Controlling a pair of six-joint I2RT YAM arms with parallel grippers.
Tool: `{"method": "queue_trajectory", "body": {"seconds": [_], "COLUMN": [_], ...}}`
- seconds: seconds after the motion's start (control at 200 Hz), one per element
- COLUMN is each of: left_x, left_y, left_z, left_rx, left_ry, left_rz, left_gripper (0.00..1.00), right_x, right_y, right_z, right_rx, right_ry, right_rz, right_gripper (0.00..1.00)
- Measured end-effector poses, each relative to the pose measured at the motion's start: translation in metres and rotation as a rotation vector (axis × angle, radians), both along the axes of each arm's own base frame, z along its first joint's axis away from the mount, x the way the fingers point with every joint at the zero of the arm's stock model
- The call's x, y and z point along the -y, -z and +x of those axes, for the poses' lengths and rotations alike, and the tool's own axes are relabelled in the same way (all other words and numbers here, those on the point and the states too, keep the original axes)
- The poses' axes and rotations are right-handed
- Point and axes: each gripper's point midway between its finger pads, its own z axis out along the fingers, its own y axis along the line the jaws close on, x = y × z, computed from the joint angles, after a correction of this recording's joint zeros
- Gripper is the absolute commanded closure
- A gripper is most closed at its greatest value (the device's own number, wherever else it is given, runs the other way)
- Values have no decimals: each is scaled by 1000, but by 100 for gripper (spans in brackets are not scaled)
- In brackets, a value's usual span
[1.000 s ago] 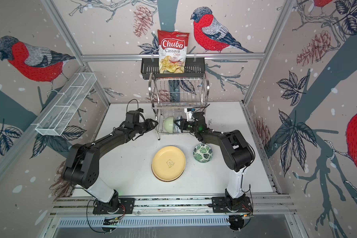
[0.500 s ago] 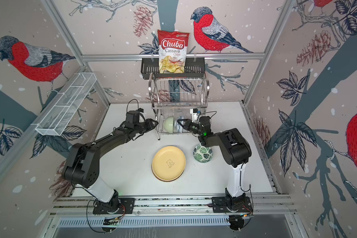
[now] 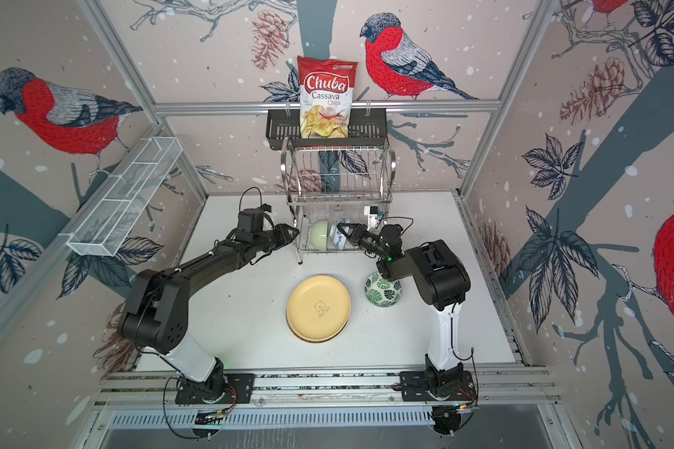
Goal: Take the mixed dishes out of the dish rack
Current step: 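Close the right gripper on the blue-floral bowl rim and lift it out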
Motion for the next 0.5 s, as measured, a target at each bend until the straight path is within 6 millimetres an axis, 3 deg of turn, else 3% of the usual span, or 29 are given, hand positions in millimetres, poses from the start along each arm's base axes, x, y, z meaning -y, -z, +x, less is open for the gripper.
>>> {"method": "queue_trajectory", "body": {"seconds": [0.5], "left_x": [-1], "left_y": [0], "left_z": [1], "left_rx": [2], "left_ry": [1], "left_rz": [-1], "left_gripper": [57], "right_x": [6], "right_y": [-32], "right_z": [-18], "right_rx": [10], "right_ry": [-60], "right_rz": [115], "right_gripper": [100]}}
